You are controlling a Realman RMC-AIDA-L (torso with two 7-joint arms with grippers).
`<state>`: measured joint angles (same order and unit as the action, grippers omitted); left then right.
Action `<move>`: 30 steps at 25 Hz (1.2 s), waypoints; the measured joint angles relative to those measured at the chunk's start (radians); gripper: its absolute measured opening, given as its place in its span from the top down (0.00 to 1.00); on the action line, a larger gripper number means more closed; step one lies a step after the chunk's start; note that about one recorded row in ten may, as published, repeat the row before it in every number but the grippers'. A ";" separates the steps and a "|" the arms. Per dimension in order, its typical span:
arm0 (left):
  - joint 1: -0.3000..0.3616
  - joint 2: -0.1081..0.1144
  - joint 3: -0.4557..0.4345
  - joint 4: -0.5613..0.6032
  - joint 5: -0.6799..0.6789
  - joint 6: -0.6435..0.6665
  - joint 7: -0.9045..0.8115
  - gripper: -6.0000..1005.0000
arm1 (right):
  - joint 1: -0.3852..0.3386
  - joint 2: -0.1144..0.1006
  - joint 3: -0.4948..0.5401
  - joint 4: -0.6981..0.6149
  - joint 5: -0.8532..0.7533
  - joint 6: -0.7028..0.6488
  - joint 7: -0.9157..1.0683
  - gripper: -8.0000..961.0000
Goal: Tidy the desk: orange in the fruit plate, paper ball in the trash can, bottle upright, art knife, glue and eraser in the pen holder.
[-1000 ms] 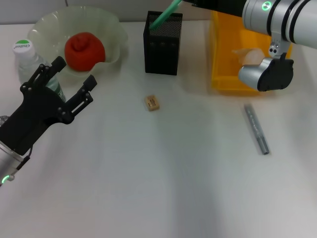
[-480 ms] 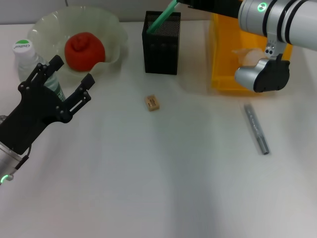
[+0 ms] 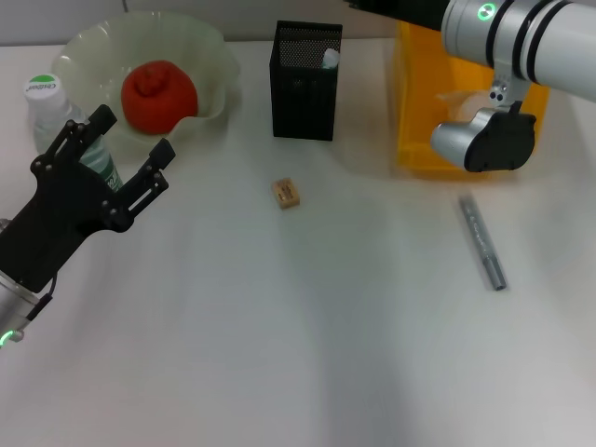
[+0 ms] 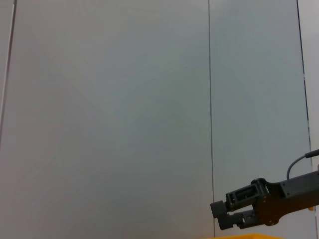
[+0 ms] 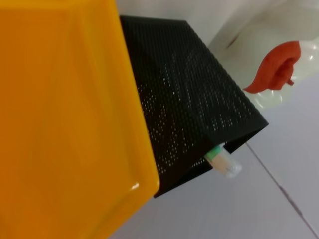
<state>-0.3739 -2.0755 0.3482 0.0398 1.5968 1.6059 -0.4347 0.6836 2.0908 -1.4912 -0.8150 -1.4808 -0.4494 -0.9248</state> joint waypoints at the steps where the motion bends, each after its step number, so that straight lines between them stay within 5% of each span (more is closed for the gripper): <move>1: 0.000 0.000 0.000 0.000 0.000 0.000 0.000 0.19 | -0.005 0.000 0.000 -0.006 0.006 0.007 0.000 0.53; 15: -0.010 0.006 0.003 0.011 0.006 0.009 -0.010 0.19 | -0.073 -0.003 0.060 -0.127 0.440 0.043 -0.001 0.52; 27: 0.001 0.009 0.131 0.061 0.013 0.015 -0.073 0.19 | -0.140 -0.005 0.119 0.022 1.206 -0.332 0.042 0.52; 30: 0.009 0.009 0.167 0.096 0.013 0.015 -0.132 0.19 | -0.132 -0.006 0.115 0.094 1.336 -0.436 0.240 0.52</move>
<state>-0.3651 -2.0663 0.5152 0.1356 1.6096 1.6206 -0.5663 0.5520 2.0849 -1.3765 -0.7207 -0.1446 -0.8852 -0.6849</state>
